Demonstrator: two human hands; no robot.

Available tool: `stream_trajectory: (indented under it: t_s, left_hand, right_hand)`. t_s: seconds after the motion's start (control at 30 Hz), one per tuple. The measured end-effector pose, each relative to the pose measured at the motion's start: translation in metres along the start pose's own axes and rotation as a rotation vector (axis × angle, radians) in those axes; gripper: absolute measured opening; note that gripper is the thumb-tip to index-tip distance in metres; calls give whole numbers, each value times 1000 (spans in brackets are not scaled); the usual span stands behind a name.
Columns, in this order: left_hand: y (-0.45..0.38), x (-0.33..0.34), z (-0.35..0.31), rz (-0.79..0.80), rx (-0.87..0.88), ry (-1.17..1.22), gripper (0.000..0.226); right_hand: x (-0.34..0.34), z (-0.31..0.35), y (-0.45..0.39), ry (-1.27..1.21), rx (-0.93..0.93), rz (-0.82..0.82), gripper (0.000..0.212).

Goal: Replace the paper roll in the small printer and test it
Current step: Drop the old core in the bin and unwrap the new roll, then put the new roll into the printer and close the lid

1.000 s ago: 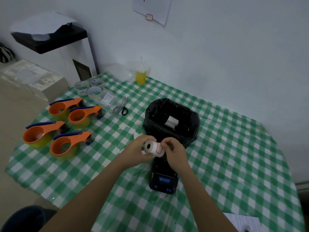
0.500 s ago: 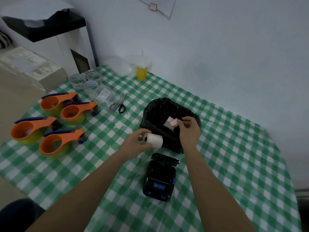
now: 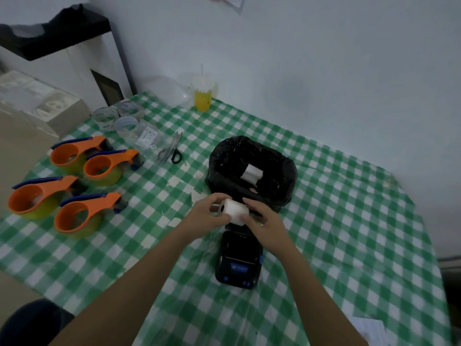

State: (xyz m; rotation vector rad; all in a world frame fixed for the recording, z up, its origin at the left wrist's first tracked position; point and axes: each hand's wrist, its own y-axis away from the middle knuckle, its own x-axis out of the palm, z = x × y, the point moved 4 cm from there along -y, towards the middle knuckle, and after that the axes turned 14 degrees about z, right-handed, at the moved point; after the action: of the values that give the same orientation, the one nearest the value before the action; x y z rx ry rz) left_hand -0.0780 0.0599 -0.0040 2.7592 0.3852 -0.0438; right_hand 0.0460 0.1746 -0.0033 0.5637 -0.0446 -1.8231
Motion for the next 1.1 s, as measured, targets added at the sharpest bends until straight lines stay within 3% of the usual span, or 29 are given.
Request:
stream_trajectory:
  t_s: [0.17,0.27,0.37,0.43,0.57,0.73,0.83,0.97,1.1]
  left_hand:
    - [10,14,2,68,-23,-26,47]
    - [14,22,7,-9,-35,134,57]
    - [16,31,16,-97,-78,247,45]
    - [16,39,18,-75,-125,319,35]
    - [15,42,14,-79,-149,387,31]
    - [13,36,3,23,-183,244,27]
    - [10,39,0,105,-224,172,43]
    - [6,38,0,47,-199,277,52]
    - [4,42,2,46,-180,188,36]
  right_hand:
    - [14,-13,15,-173,46,17,37]
    - [24,-21,25,-384,57,-75,28]
    - [38,-24,34,-607,65,-168,15]
    - [47,-24,36,-641,83,-203,15]
    - [44,-23,43,-508,81,-170,35]
    - [20,-15,51,-77,-7,-6,93]
    - [14,-4,46,75,-56,-34,82]
    - [11,-4,43,97,-36,-190,67]
    - [15,-9,44,30,22,-267,71]
